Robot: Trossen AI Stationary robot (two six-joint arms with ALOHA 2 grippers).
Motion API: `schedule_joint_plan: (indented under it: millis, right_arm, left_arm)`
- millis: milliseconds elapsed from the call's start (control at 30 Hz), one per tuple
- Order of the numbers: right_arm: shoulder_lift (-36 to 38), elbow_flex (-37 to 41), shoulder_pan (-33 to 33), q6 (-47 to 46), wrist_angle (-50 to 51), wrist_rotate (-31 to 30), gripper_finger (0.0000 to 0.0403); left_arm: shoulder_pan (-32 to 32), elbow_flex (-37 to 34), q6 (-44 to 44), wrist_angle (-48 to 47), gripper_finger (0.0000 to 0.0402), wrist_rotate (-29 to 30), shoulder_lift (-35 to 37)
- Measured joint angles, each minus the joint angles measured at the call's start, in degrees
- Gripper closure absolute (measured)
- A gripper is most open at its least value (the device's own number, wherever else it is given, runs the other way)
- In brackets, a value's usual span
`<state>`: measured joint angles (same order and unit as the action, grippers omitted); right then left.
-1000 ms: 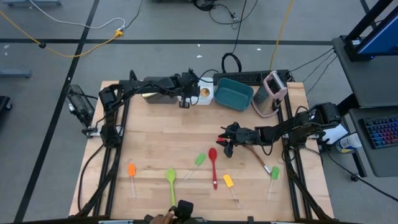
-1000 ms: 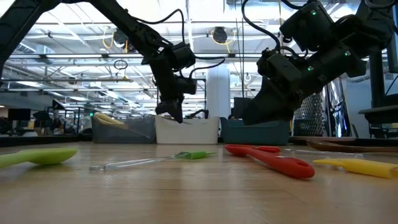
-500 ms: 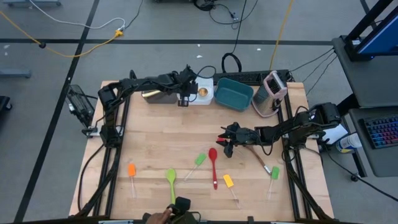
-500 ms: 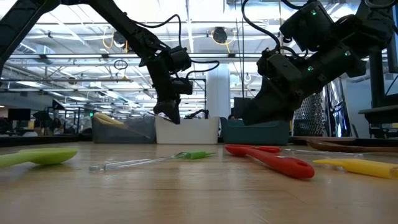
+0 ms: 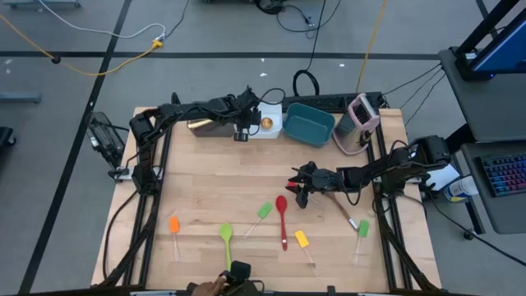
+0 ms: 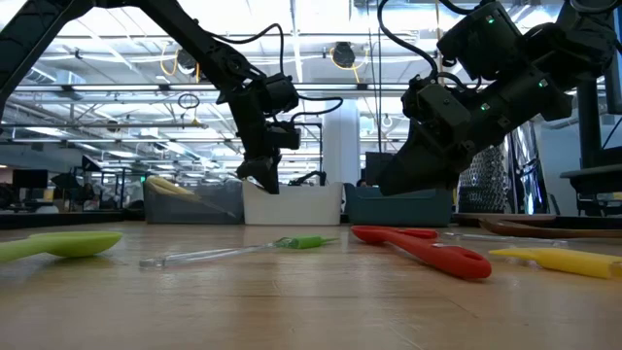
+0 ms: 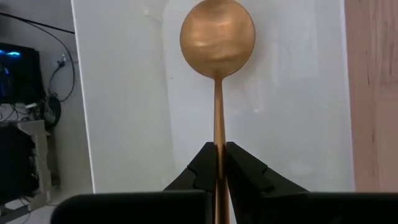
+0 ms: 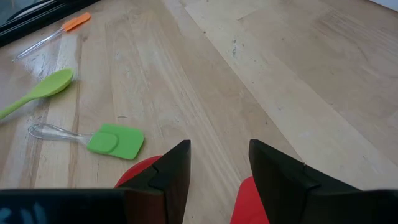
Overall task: Pick & Place Kitchen Items
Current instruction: Put the gold serving spoon into the white bin, then put the red serving spoon into the white bin
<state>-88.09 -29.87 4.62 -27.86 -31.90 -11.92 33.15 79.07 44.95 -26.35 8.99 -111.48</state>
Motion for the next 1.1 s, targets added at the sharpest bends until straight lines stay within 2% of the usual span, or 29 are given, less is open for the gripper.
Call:
schedule_joint_plan:
  millis: [500,867,1100]
  right_arm:
    - [0.0,0.0,0.0,0.0,0.0,0.0,0.0248]
    - [0.6,0.0,0.0,2.1,0.2,0.0,0.0248]
    - [5.2,-0.1,0.0,5.2,1.9,0.2,0.0248]
  left_arm:
    - [-0.3,0.0,-0.5,-0.9,0.0374,1.6,0.0]
    - [-0.8,0.0,-2.7,0.1,0.0287,1.6,0.0]
    - [-0.9,0.0,-6.3,0.1,0.0269,2.0,0.0]
